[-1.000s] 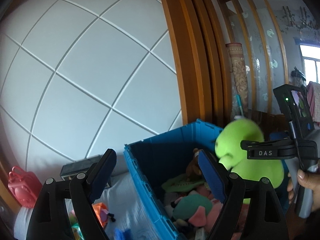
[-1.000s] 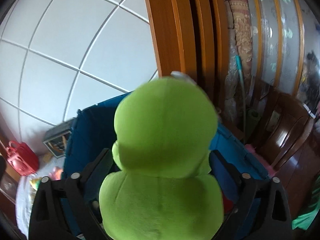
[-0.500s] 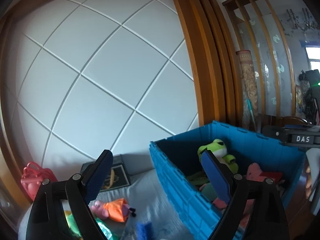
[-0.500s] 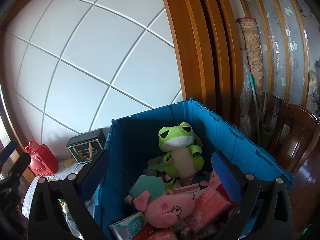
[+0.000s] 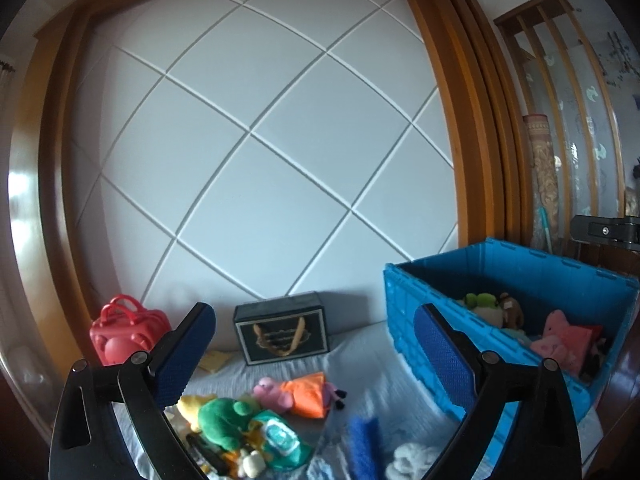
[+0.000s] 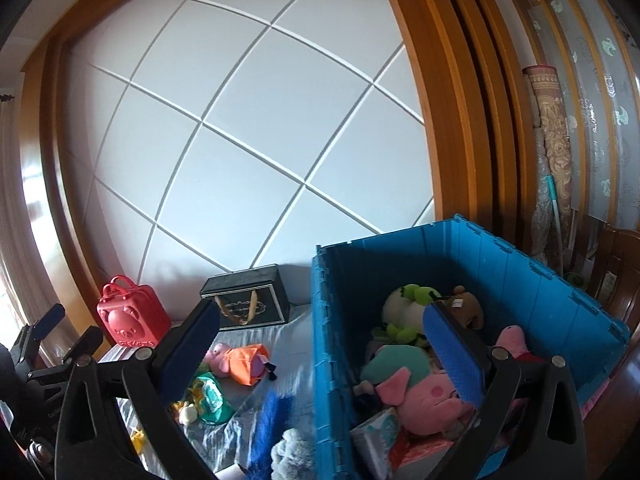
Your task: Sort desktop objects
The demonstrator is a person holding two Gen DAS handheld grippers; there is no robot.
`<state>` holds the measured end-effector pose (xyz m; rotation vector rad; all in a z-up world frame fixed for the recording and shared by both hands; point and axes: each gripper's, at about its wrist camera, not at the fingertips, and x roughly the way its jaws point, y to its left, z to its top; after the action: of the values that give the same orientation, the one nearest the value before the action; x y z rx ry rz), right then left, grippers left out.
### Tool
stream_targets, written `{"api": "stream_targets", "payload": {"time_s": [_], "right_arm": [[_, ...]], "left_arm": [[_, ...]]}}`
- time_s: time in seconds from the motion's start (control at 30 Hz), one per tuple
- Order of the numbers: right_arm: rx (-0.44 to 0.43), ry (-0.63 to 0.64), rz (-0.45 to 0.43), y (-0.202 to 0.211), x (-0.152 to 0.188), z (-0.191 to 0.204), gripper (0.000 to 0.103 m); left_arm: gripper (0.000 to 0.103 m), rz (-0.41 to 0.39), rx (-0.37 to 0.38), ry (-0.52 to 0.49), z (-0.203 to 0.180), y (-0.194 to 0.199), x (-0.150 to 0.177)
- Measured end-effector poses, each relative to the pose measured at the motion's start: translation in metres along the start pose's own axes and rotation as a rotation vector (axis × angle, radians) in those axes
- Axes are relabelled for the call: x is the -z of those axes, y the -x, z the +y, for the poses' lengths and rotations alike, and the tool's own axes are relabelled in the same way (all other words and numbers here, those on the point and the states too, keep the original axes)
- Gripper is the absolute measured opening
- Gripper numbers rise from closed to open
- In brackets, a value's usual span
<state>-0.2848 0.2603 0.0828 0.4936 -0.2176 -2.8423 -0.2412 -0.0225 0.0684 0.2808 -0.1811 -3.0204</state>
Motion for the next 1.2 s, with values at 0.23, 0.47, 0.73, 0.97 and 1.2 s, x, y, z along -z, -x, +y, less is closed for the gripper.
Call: {"api": "stream_targets", "payload": {"time_s": [0.23,0.47,0.73,0.97,1.2], "right_arm": [[-0.037,0.015,0.062,-0.021,0.035,0.085,0.103],[0.023,0.019,0.128,-0.034,0.088,0.136,0.103],[0.1,0.015,0.251,-0.058,0.145,0.136,0.103],[0.146,0.009,0.366,-0.088,0.195,0.112,0.103],[0.145,-0.012,0.462,-0.107,0.235,0.086,0.103]], "left_arm": [[0.101,0.019,-0.017,-0.022,0.075,0.013,0.02],[0.102,0.05,0.013,-0.043,0.123,0.011,0.052],[0.102,0.086,0.02,-0.064,0.129,0.005,0.084],[0.102,0.178,0.063,-0.071,0.1,-0.009,0.126],[0.102,0.316,0.075,-0.102,0.06,-0.024,0.185]]}}
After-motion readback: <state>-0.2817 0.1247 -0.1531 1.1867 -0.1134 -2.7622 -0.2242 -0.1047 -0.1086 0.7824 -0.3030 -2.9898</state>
